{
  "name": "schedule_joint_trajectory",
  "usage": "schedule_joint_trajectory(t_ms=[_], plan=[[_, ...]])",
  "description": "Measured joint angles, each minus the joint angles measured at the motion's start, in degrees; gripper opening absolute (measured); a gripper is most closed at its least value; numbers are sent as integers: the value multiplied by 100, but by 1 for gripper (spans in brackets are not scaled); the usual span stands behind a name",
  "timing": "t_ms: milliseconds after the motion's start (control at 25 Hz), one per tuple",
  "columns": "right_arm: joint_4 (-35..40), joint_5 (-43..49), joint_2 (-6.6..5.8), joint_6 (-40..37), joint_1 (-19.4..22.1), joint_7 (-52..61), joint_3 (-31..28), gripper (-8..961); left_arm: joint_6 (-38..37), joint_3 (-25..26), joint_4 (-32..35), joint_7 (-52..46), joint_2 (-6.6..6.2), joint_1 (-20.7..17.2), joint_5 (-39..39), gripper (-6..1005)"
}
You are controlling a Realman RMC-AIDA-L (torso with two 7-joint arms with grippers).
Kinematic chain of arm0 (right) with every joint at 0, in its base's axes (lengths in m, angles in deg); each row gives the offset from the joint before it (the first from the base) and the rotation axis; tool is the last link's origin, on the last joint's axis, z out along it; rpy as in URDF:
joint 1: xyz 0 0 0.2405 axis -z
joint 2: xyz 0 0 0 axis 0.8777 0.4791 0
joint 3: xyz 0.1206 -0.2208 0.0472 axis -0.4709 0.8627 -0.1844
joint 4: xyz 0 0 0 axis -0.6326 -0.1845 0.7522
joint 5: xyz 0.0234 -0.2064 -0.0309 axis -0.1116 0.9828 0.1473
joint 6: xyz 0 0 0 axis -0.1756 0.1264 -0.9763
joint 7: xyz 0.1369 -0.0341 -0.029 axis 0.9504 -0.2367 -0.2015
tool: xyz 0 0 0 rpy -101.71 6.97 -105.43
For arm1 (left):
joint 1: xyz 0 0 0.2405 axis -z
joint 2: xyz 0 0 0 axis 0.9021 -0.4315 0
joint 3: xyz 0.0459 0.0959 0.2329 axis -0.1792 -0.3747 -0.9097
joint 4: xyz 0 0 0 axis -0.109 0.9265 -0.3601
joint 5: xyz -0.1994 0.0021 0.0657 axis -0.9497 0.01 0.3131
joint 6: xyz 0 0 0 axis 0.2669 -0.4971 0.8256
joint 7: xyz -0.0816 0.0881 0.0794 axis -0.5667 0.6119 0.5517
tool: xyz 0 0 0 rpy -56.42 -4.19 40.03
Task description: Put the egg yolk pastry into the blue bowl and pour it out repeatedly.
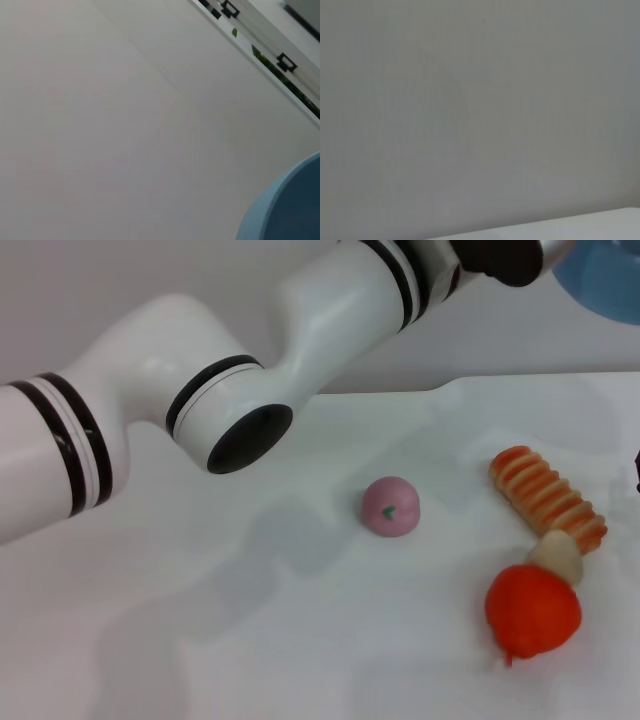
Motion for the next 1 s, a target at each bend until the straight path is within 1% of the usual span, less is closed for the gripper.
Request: schedule_joint_trajectory(t_ms=[160, 280, 440, 480, 520, 800, 880, 1000], plan=[[0, 0, 0, -3, 21, 0, 7, 434, 400, 76, -59, 1, 0, 25, -12, -1], [-11, 0, 0, -6, 23, 0, 9, 434, 1013, 361, -196, -13, -10, -75, -12, -1], [-26, 19, 0, -15, 8, 0, 9, 434, 2396, 1051, -573, -2, -52, -328, 18, -1], [-29, 26, 0, -17, 4, 0, 9, 434, 2602, 1177, -629, 1, -61, -370, 28, -1], [-31, 39, -1, -17, -1, 0, 9, 434, 3024, 1426, -715, 5, -71, -453, 39, -1], [11, 55, -13, 7, 21, -2, 17, 434, 4571, 2517, -823, 11, -111, -759, 95, 0], [119, 59, -29, 14, 46, -1, 26, 434, 5077, 2817, -809, 15, -113, -797, 184, 0], [423, 78, -62, -17, 63, -28, 57, 433, 5563, 3185, -766, 15, -114, -921, 323, 0]])
